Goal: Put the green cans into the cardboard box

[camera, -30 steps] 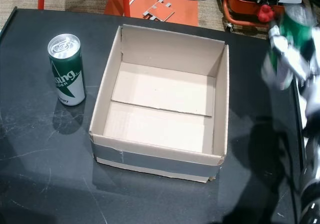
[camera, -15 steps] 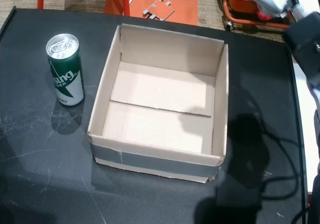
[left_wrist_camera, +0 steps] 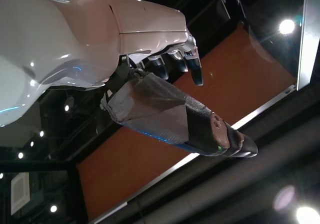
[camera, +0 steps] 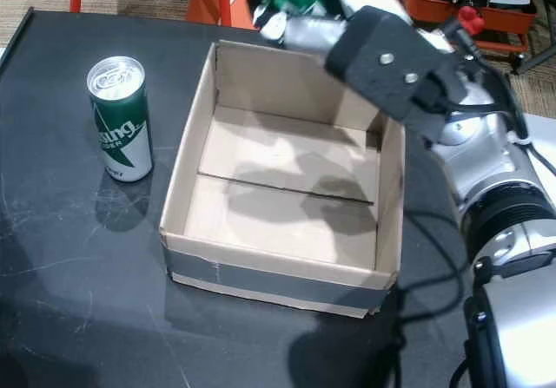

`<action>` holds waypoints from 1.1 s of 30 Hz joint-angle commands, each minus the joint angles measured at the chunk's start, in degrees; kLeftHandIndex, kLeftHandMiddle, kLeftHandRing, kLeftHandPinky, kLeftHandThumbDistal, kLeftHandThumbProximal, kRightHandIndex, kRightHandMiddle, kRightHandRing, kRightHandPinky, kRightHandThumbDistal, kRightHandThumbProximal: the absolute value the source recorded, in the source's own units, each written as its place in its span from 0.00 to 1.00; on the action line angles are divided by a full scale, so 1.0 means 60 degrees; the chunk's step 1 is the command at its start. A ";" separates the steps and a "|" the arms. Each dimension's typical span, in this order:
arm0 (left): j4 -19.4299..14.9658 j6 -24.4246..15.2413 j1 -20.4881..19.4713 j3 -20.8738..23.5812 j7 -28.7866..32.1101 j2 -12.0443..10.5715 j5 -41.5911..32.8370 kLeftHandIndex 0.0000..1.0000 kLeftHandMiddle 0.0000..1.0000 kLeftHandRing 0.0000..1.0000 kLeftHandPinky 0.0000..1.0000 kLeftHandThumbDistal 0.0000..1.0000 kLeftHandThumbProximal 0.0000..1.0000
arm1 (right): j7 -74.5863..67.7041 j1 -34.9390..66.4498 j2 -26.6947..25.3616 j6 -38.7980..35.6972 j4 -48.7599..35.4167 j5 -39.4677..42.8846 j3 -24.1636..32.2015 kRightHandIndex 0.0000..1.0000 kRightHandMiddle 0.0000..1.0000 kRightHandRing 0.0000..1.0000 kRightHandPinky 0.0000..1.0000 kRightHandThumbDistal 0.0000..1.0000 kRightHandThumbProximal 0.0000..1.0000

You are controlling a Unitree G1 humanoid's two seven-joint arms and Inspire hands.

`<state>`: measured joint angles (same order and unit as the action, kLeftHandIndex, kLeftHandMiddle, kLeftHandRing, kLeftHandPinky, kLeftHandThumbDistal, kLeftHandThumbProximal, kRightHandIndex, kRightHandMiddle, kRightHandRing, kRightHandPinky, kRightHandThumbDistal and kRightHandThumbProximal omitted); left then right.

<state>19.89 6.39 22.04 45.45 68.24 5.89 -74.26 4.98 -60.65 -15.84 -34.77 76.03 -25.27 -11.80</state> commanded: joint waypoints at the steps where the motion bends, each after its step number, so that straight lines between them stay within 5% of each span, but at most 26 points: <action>1: 0.0088 -0.0033 -0.0021 -0.0025 0.0092 0.0042 0.0087 0.73 0.79 0.88 0.71 1.00 0.46 | -0.0183 -0.0011 -0.0232 0.0071 0.0031 -0.0424 -0.0400 0.42 0.33 0.36 0.46 0.04 0.00; 6: 0.0046 0.0172 -0.0104 -0.0060 0.0129 0.0048 0.0043 0.74 0.80 0.89 0.71 1.00 0.47 | -0.0128 -0.0138 -0.0428 -0.0112 -0.0012 -0.1084 -0.1091 0.37 0.30 0.34 0.45 0.10 0.00; 10: -0.0305 0.0100 -0.0221 -0.0035 -0.0120 -0.0209 -0.0026 0.73 0.80 0.88 0.71 1.00 0.51 | -0.0288 -0.0445 -0.0840 -0.0175 -0.0058 -0.2658 -0.2631 0.38 0.31 0.35 0.40 0.34 0.00; 14: -0.0608 0.0037 -0.0339 -0.0116 -0.0209 -0.0403 0.0016 0.74 0.80 0.88 0.72 1.00 0.56 | -0.0572 -0.0874 -0.1196 -0.0043 -0.0093 -0.4188 -0.4096 0.38 0.32 0.37 0.38 0.41 0.00; 33: -0.1849 -0.0275 -0.0828 -0.0588 -0.0705 -0.1201 -0.0004 0.73 0.80 0.88 0.70 0.97 0.48 | -0.0742 -0.1595 -0.1028 -0.0064 -0.0048 -0.4495 -0.4803 0.33 0.31 0.36 0.35 0.42 0.00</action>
<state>9.67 4.75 18.11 42.50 64.10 -0.79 -74.20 1.15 -68.94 -22.27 -35.27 75.85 -52.09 -40.18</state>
